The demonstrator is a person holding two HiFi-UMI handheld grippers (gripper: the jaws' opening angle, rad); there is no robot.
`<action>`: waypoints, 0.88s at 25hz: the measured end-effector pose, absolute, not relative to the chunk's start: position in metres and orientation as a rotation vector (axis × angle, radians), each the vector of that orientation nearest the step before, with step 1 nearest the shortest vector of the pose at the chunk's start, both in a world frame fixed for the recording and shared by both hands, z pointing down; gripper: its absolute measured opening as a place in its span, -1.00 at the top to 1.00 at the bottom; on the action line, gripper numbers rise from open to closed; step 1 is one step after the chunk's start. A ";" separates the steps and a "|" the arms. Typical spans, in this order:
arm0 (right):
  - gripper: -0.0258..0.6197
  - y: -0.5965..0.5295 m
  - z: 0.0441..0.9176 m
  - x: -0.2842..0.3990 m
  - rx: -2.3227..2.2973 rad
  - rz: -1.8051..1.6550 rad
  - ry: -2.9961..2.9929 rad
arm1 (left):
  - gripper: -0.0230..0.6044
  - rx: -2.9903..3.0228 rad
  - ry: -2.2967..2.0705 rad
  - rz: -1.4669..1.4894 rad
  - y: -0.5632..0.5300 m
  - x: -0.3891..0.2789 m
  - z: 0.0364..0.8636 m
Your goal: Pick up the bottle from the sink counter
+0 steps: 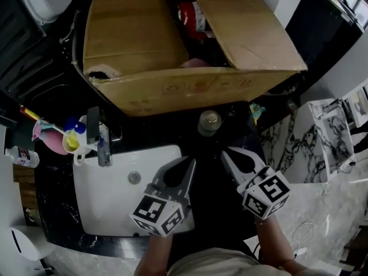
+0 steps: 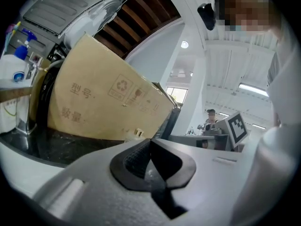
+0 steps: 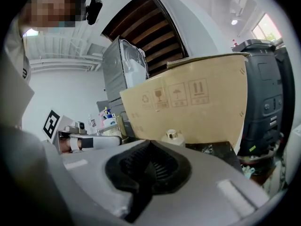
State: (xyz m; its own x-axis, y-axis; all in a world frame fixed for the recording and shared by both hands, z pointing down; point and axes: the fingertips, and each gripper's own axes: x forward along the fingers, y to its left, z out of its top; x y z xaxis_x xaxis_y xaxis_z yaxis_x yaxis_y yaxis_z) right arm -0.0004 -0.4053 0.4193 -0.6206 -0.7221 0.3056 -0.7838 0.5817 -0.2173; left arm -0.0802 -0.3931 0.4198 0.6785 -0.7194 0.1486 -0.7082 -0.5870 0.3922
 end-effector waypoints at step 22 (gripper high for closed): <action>0.27 -0.479 0.471 0.003 1.280 0.459 -2.440 | 0.91 2.433 -0.949 -0.062 -0.414 -0.068 0.470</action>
